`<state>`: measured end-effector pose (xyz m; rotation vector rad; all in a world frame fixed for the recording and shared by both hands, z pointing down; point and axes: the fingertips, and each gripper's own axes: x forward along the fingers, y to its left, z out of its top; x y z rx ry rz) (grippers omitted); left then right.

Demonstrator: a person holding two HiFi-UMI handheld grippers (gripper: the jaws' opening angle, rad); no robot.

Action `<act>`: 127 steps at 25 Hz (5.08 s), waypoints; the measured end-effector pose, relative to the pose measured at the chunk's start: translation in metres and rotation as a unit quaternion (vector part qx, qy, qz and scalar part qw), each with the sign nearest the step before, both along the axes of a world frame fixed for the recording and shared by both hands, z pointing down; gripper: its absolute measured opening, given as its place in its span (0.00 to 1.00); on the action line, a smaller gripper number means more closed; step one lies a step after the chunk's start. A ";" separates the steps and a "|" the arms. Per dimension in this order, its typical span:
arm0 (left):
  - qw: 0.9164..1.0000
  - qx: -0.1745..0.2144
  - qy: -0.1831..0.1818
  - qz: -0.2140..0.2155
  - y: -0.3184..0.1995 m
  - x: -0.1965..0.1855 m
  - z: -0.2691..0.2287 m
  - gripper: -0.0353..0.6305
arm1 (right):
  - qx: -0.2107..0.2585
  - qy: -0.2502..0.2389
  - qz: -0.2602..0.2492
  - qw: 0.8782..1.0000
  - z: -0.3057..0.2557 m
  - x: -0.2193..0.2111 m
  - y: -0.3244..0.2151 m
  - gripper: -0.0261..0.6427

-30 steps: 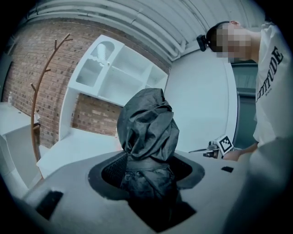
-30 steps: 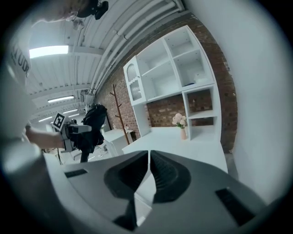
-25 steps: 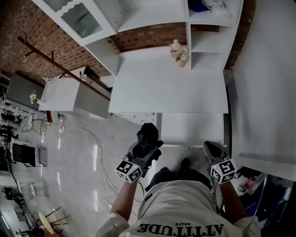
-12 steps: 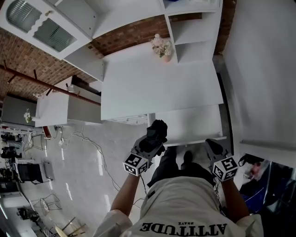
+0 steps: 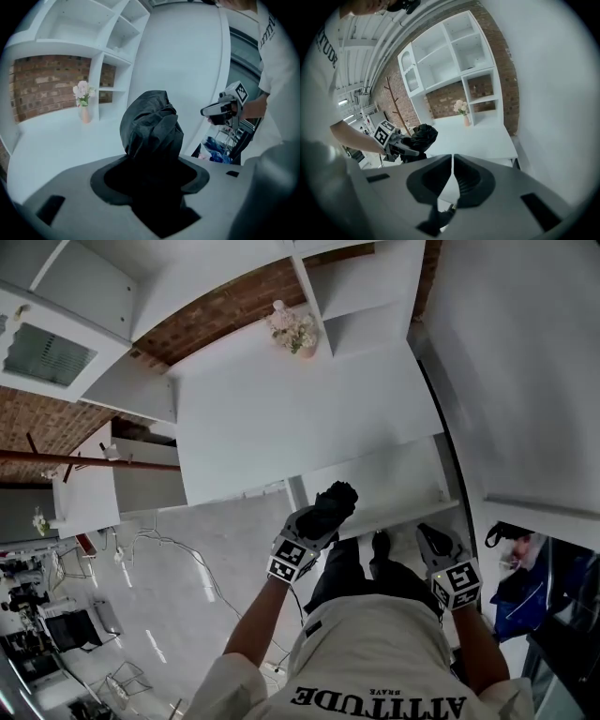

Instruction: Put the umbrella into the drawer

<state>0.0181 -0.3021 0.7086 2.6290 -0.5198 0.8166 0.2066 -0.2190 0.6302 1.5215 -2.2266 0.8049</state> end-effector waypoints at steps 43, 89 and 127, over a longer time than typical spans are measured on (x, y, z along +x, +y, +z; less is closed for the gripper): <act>0.951 0.076 -0.235 0.186 -0.079 0.055 0.305 0.45 | -0.131 -0.013 0.159 0.978 0.077 -0.025 -0.004 0.09; 0.999 -0.007 -0.050 -0.021 -0.049 -0.001 0.068 0.26 | 0.032 0.008 0.142 0.989 -0.025 -0.032 -0.013 0.09; 0.950 0.129 0.134 -0.251 0.144 -0.150 -0.167 0.09 | 0.148 0.019 0.039 0.988 -0.096 -0.059 0.144 0.09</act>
